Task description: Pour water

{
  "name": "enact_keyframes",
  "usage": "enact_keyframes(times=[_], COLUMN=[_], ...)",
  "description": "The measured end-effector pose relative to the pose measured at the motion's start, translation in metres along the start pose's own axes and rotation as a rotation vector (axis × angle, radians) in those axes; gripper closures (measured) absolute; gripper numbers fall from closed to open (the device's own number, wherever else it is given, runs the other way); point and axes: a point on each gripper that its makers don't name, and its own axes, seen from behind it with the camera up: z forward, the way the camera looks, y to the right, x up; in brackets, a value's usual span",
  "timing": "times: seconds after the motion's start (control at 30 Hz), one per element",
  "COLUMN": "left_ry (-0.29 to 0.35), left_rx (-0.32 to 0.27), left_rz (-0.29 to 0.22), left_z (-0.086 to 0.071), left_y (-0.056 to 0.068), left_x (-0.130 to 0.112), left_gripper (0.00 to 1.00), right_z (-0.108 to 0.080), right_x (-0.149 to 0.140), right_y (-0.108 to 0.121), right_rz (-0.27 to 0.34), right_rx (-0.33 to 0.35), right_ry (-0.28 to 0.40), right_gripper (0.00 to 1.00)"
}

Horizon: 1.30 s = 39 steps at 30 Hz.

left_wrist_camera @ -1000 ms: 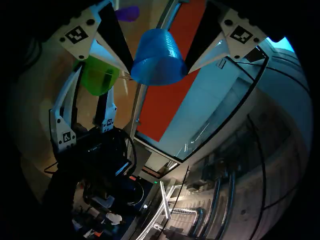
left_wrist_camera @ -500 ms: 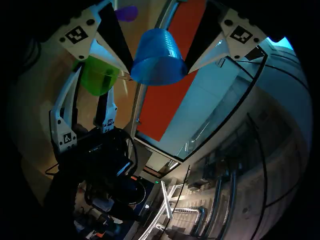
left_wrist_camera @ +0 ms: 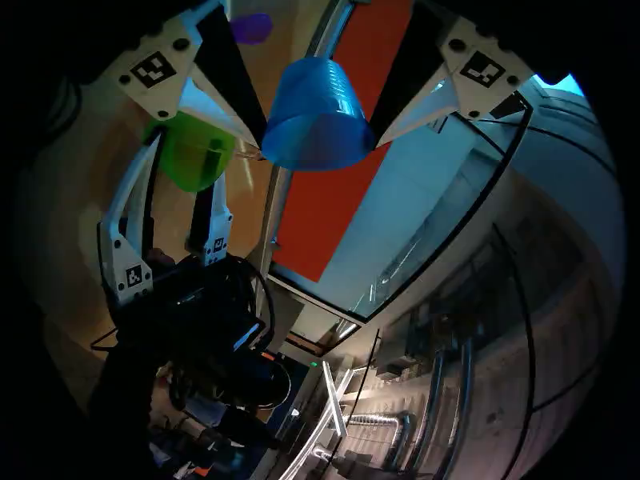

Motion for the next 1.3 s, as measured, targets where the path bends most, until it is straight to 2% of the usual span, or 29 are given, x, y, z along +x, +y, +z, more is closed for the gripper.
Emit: enact_keyframes(times=[1.3], left_ry=[0.008], left_rx=[0.006], left_rz=[0.038], left_z=[-0.0009], left_y=[-0.0088], left_x=[0.0045], left_gripper=[0.13], right_z=[0.0005], right_x=[0.0001], right_y=[-0.0023], right_rz=[-0.004], right_rx=[0.003], right_ry=[0.0], right_gripper=[0.12])
